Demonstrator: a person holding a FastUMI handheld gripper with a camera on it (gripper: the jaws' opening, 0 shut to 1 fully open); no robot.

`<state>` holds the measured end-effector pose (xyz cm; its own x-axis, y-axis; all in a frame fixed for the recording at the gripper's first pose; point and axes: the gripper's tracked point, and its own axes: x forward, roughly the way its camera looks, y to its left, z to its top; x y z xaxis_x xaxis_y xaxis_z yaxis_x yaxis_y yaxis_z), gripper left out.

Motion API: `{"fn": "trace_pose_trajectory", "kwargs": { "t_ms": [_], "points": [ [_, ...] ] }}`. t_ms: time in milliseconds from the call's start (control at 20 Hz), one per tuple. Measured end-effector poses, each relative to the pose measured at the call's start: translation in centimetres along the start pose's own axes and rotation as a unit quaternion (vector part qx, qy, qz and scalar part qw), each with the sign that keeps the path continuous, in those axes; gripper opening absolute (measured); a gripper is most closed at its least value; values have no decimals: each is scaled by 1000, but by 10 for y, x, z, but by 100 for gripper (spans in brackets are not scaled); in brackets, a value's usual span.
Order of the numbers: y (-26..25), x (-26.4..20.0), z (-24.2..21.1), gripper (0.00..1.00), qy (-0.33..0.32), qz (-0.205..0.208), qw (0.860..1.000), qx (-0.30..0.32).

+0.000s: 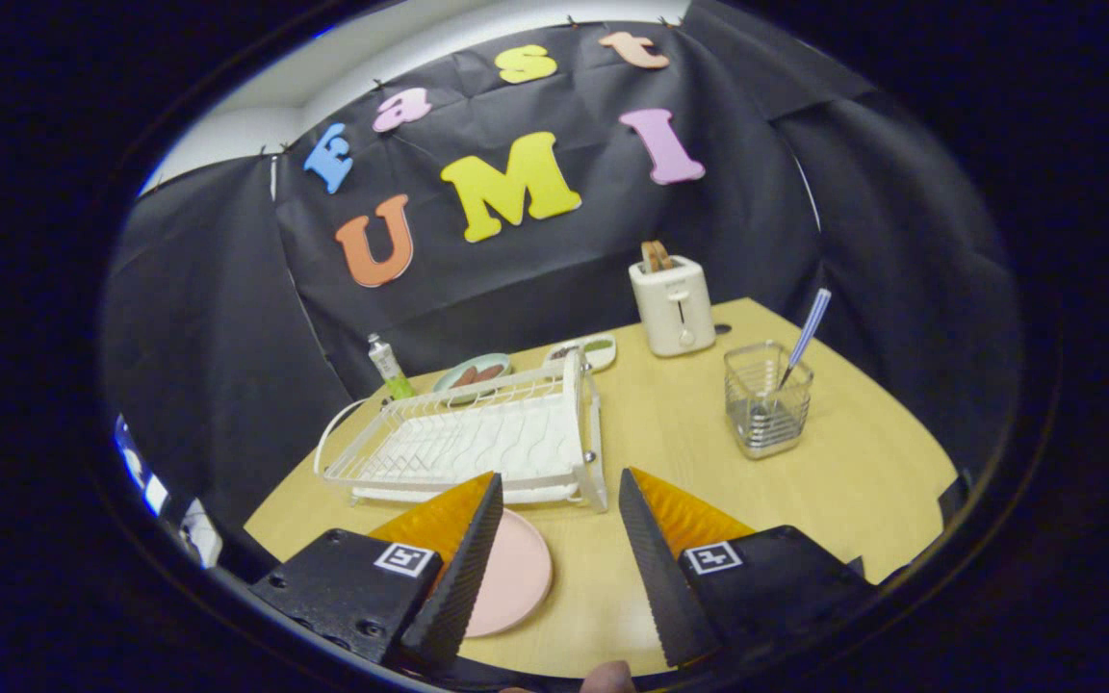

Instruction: Take the plate from the dish rack, then take the spoon from the basket and place it into the plate.

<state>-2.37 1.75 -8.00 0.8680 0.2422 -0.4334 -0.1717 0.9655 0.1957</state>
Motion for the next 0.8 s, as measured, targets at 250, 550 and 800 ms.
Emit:
{"fn": "trace_pose_trajectory", "kwargs": {
  "t_ms": [250,550,800],
  "points": [
    [-47,-33,18,86,-67,-63,993,-71],
    [-129,-58,39,100,-143,-147,975,-82],
    [-172,-25,52,100,-155,-140,976,-67]
  ]
}}
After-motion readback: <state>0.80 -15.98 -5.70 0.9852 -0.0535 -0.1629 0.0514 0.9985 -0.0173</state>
